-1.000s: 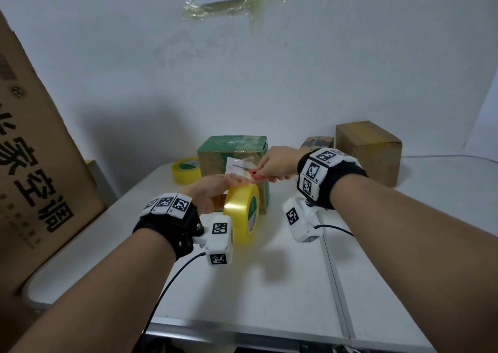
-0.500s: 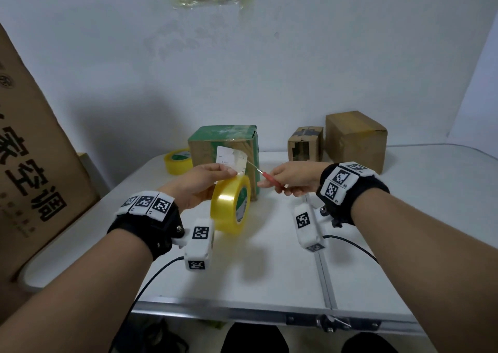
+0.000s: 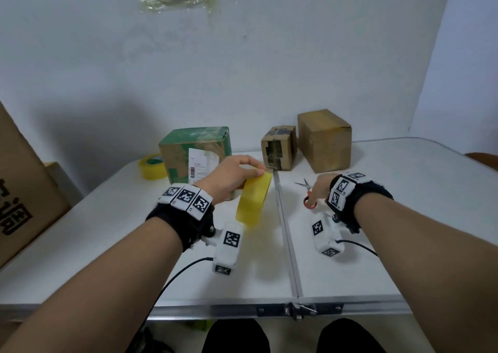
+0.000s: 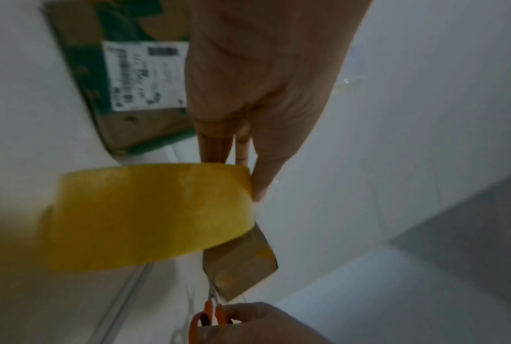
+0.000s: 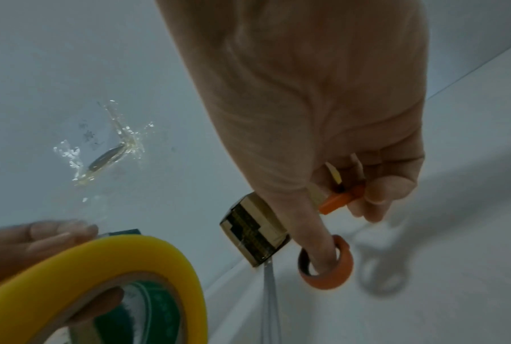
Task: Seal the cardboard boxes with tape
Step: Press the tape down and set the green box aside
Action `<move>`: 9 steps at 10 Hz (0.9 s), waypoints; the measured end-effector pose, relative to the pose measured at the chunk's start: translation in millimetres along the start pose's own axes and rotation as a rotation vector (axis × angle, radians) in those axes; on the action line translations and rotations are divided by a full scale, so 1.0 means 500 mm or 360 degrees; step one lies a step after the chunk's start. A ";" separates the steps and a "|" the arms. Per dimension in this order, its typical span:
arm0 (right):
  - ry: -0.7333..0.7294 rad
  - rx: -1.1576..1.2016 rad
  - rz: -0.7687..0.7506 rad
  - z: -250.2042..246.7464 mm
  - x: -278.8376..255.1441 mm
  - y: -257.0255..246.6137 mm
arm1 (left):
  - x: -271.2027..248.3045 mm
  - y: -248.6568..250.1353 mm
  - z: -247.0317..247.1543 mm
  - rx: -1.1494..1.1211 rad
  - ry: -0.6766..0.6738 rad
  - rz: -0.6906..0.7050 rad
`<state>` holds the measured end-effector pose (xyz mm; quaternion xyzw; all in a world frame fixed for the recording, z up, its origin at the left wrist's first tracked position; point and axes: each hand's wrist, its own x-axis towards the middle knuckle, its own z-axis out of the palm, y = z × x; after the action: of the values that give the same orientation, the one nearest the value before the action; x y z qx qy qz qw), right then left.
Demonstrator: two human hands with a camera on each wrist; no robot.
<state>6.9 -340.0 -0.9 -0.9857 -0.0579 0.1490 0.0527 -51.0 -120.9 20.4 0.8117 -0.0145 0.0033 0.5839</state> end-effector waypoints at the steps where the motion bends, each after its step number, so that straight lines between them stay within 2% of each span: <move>1: -0.0070 0.0112 0.0055 0.007 -0.003 0.034 | 0.036 0.021 0.043 0.0634 -0.0010 0.0254; 2: -0.0024 0.0430 0.0167 0.019 0.021 0.067 | 0.065 0.017 0.089 0.1456 -0.0261 0.0491; 3: 0.0051 0.0604 0.0176 0.017 0.028 0.072 | 0.077 0.003 0.127 0.1727 -0.0473 0.0543; 5: 0.0256 0.0710 0.0169 0.016 0.052 0.077 | 0.082 -0.014 0.171 0.1966 -0.0809 0.0435; 8: 0.0534 0.1059 0.0081 0.023 0.071 0.080 | 0.087 -0.014 0.178 0.2276 -0.0851 0.0551; 9: 0.0620 0.1122 -0.0013 0.010 0.068 0.071 | 0.081 0.000 0.167 0.2190 -0.0839 0.0452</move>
<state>41.2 -370.2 -20.0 -0.9168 0.0038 -0.0301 0.3983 -11.3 -200.7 -5.1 0.9578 -0.2530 -0.1076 -0.0842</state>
